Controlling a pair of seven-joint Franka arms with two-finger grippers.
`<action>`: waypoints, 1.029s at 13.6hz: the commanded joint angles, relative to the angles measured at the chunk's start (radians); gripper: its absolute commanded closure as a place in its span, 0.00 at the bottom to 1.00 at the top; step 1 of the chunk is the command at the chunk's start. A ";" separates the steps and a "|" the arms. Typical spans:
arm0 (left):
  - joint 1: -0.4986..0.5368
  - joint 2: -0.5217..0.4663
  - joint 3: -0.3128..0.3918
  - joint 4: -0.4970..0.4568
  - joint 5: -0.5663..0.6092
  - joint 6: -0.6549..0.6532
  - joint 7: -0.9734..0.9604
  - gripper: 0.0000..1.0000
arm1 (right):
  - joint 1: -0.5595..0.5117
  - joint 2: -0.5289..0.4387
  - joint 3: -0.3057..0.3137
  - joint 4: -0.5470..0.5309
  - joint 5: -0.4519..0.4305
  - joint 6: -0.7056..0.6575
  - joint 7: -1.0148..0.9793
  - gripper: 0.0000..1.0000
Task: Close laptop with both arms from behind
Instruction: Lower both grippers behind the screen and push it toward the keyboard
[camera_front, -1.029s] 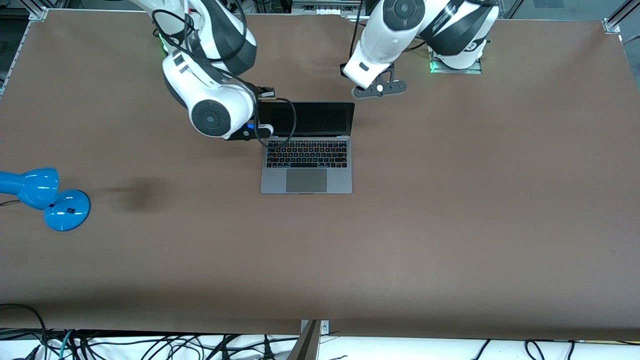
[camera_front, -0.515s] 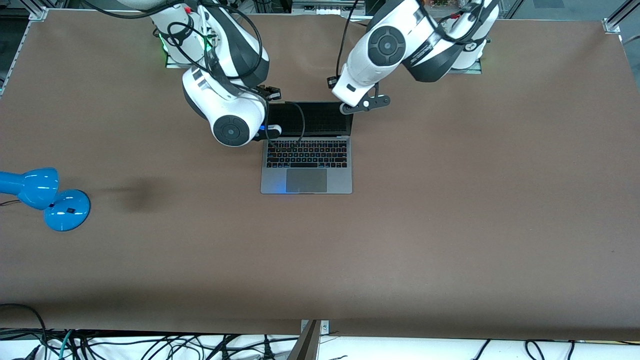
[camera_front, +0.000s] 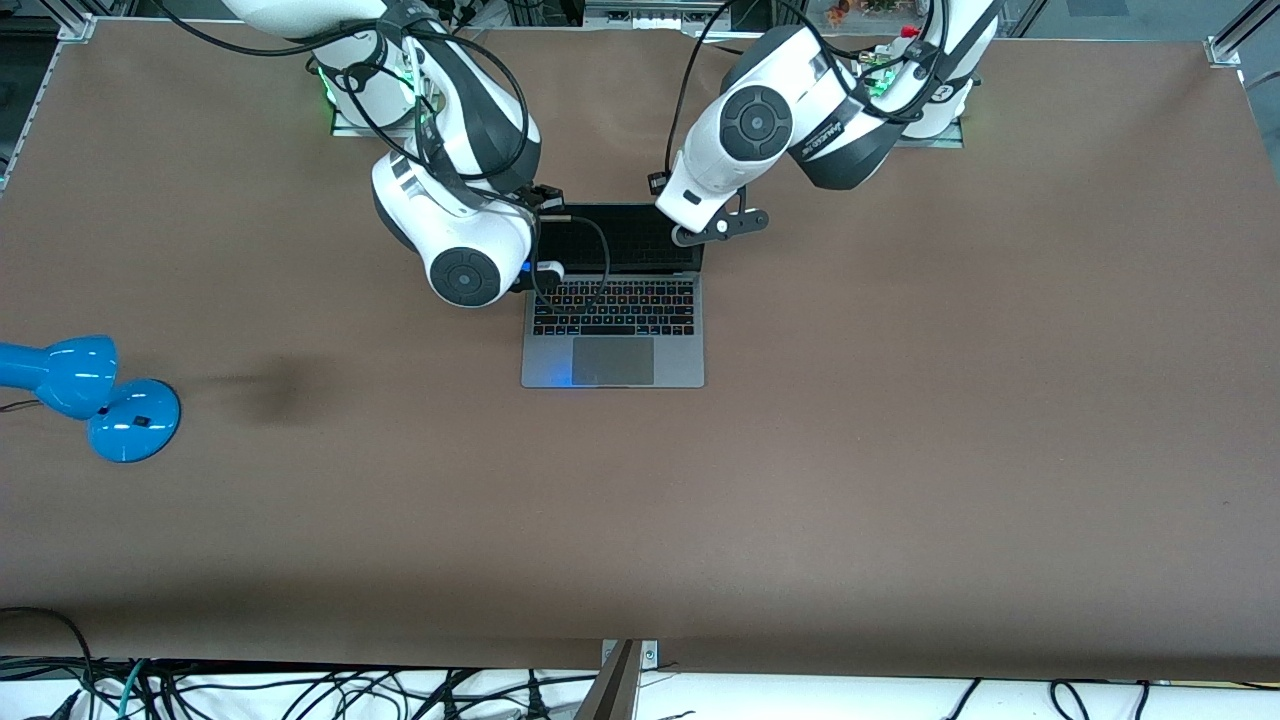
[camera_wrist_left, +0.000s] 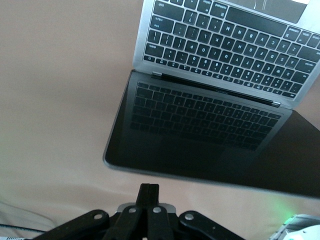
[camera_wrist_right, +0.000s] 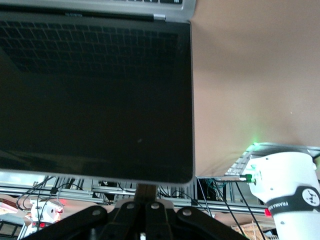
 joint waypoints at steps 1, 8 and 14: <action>0.005 0.017 -0.003 0.011 0.029 0.022 0.003 1.00 | -0.013 -0.004 0.004 -0.005 -0.018 0.021 -0.020 1.00; 0.015 0.046 0.021 0.050 0.077 0.022 0.027 1.00 | -0.018 -0.004 0.002 0.000 -0.110 0.119 -0.022 1.00; 0.015 0.108 0.032 0.106 0.109 0.024 0.027 1.00 | -0.033 -0.002 -0.004 0.006 -0.116 0.207 -0.025 1.00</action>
